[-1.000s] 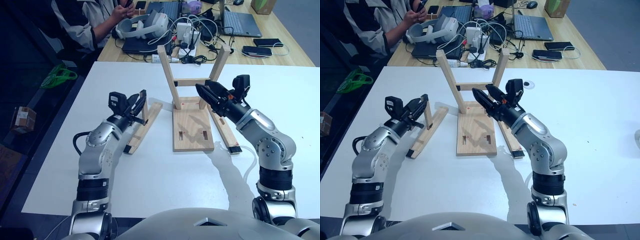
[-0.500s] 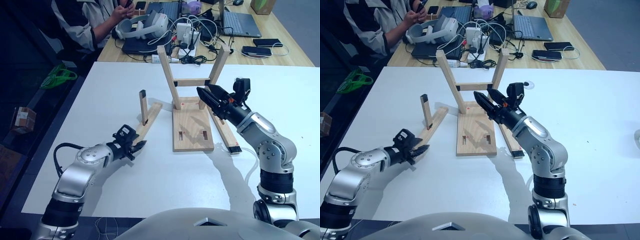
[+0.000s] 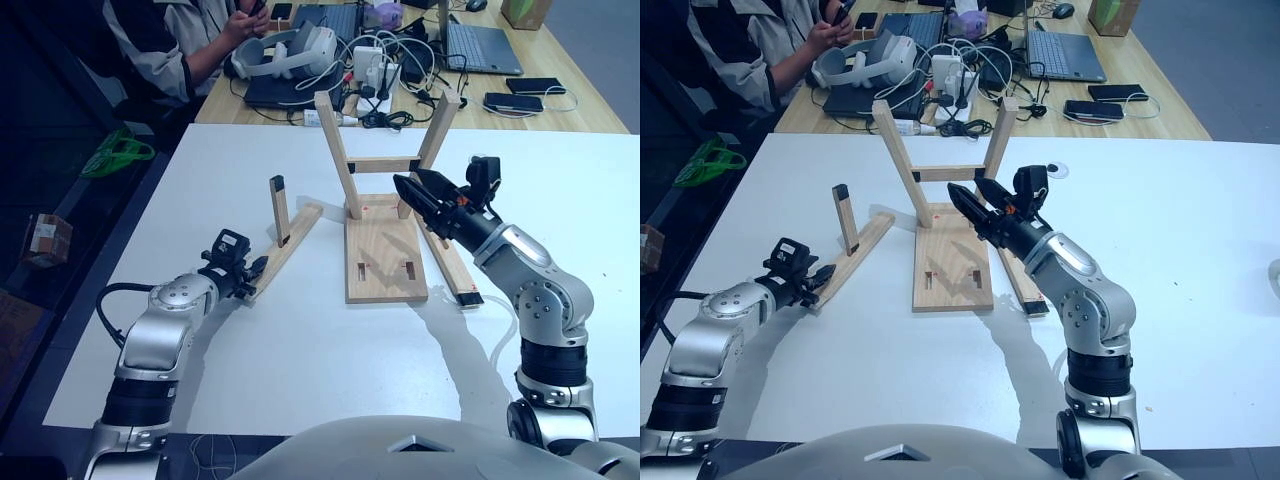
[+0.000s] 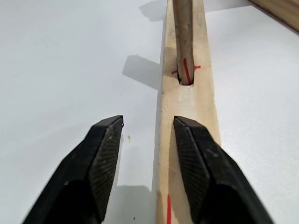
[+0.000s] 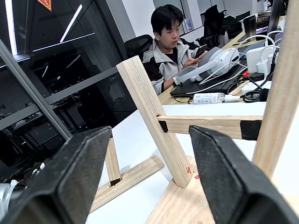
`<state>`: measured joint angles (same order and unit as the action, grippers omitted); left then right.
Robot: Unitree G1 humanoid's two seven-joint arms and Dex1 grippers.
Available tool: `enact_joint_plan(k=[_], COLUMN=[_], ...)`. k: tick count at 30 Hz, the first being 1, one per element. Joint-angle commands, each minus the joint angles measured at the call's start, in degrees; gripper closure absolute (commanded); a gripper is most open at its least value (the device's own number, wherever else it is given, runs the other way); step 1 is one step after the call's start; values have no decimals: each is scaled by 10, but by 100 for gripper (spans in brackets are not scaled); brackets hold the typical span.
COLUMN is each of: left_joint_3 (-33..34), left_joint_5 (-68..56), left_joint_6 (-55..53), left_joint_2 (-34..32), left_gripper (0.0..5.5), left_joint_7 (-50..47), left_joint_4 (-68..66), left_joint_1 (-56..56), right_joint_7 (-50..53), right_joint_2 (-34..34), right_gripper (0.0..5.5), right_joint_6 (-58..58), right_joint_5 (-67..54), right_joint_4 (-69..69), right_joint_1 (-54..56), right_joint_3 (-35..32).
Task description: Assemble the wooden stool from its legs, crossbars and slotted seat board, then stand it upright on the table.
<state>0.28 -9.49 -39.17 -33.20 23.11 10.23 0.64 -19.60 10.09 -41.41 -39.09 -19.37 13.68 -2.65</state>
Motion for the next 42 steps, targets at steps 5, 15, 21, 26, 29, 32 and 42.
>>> enact_joint_plan(k=[5, 15, 21, 26, 29, 32, 42], left_joint_3=[-124, 27, 36, -165, -105, 20, 30], left_joint_5=[10, -20, -36, -55, -105, -149, 19], left_joint_6=[-40, -15, -52, -159, -180, -154, -85], left_joint_2=[-10, 108, 168, 167, 223, 251, 116], left_gripper=[351, 351, 351, 351, 351, 351, 351], left_joint_7=[66, -64, -116, -42, -55, -87, -152], left_joint_4=[60, 54, 64, 157, 186, 198, 19], left_joint_1=[61, -103, -197, -200, -224, -275, -187], right_joint_7=[-1, -1, -2, -3, -3, -2, 0], right_joint_2=[6, 5, 6, 9, 10, 10, 10], right_gripper=[242, 242, 242, 242, 242, 242, 242], right_joint_6=[-1, 0, 1, 2, 3, 4, 7], right_joint_5=[2, 4, 4, 4, 4, 5, 4], right_joint_4=[2, 3, 4, 10, 12, 10, 16], right_joint_1=[6, 8, 9, 14, 17, 14, 16], right_joint_3=[-2, 1, 0, -4, -6, -6, -9])
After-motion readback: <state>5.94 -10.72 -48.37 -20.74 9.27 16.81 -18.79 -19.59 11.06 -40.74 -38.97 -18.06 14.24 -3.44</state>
